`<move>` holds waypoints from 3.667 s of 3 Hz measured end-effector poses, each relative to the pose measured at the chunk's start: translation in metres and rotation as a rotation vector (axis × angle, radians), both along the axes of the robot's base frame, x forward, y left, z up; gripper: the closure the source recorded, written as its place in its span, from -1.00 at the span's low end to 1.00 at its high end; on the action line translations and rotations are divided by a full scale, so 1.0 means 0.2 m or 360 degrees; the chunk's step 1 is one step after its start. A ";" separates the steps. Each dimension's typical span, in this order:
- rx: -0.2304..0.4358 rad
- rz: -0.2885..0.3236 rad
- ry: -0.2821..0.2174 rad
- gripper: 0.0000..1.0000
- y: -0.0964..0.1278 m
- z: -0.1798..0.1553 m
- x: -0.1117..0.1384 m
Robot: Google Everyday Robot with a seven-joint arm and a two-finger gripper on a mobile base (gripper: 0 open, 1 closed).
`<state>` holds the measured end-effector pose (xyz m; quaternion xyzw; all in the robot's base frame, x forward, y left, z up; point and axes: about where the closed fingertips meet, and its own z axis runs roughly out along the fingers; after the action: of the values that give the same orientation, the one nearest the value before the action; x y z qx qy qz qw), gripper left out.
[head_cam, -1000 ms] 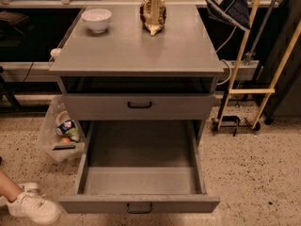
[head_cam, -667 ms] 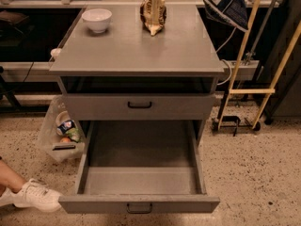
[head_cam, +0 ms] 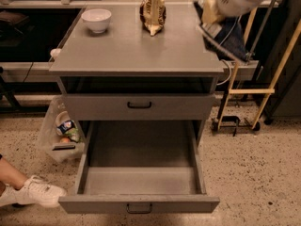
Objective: Place blue chip bag into middle drawer
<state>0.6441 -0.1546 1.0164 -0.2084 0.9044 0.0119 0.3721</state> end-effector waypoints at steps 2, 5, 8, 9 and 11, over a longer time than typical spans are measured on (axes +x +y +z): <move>0.0057 -0.0096 0.0250 1.00 0.10 -0.42 -0.26; 0.0189 -0.0120 0.0340 1.00 0.45 -1.11 -0.24; 0.0279 -0.0204 0.0515 1.00 0.66 -1.70 -0.32; 0.0213 -0.0295 0.0570 1.00 0.52 -2.11 -0.37; 0.0258 -0.0550 0.0761 1.00 0.35 -2.93 -0.33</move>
Offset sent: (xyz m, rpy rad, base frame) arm -0.0322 0.0148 -0.0304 0.0557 0.0601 -0.0477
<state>0.5781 -0.0842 0.4299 -0.0124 0.9845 0.0692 0.1605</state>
